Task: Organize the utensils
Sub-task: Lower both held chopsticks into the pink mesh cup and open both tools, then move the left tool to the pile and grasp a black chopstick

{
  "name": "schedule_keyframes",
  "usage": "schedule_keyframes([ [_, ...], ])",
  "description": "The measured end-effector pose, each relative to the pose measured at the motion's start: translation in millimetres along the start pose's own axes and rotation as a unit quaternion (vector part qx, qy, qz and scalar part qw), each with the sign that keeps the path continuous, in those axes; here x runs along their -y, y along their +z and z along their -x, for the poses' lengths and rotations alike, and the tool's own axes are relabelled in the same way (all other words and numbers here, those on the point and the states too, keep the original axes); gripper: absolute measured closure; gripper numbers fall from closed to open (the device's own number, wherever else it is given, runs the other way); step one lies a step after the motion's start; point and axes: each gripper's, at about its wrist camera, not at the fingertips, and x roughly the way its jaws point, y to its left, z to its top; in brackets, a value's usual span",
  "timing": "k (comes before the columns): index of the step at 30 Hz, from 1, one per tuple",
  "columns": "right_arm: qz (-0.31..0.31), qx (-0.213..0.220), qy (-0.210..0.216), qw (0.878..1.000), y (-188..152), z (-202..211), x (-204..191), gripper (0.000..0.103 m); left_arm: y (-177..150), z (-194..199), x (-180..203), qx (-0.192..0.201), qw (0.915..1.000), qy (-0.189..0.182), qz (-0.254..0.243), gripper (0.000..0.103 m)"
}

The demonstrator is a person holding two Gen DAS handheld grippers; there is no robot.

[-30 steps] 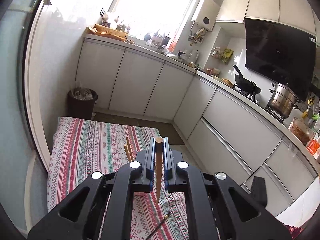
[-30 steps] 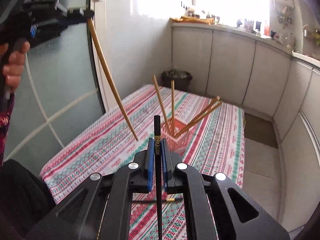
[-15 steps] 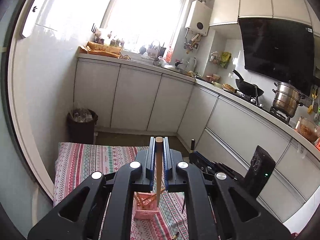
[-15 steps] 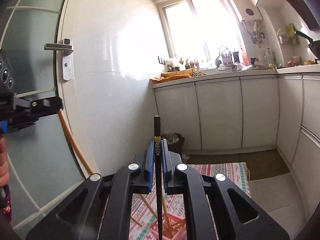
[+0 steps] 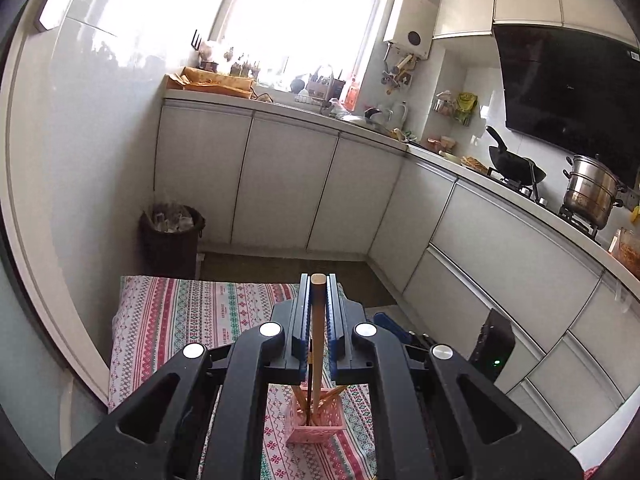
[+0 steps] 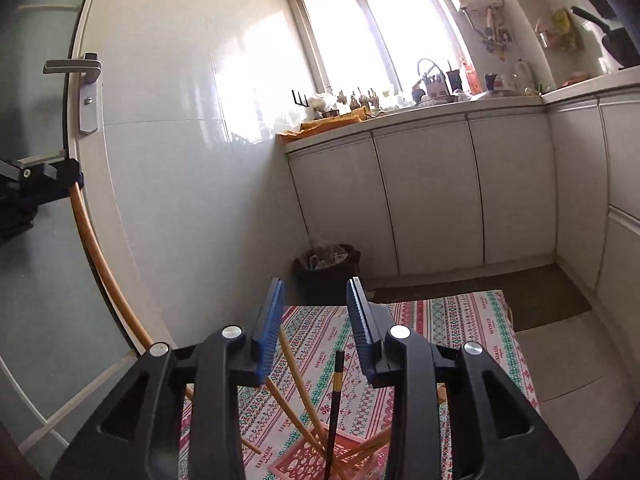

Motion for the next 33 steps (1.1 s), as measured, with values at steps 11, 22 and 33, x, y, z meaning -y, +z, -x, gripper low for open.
schedule_keyframes([
  [11, 0.063, -0.017, -0.015, 0.998, 18, 99, -23, 0.068, -13, -46, 21, -0.037, 0.9992, -0.010, -0.012, 0.096],
  [22, 0.025, -0.039, -0.058, 0.997, -5, 144, -10, 0.049, -41, -61, 12, -0.065, 0.9978, 0.003, 0.015, 0.059],
  [33, -0.064, -0.073, -0.129, 0.987, -35, 194, 11, 0.039, -85, -39, 61, -0.158, 0.9825, -0.033, -0.094, 0.032],
])
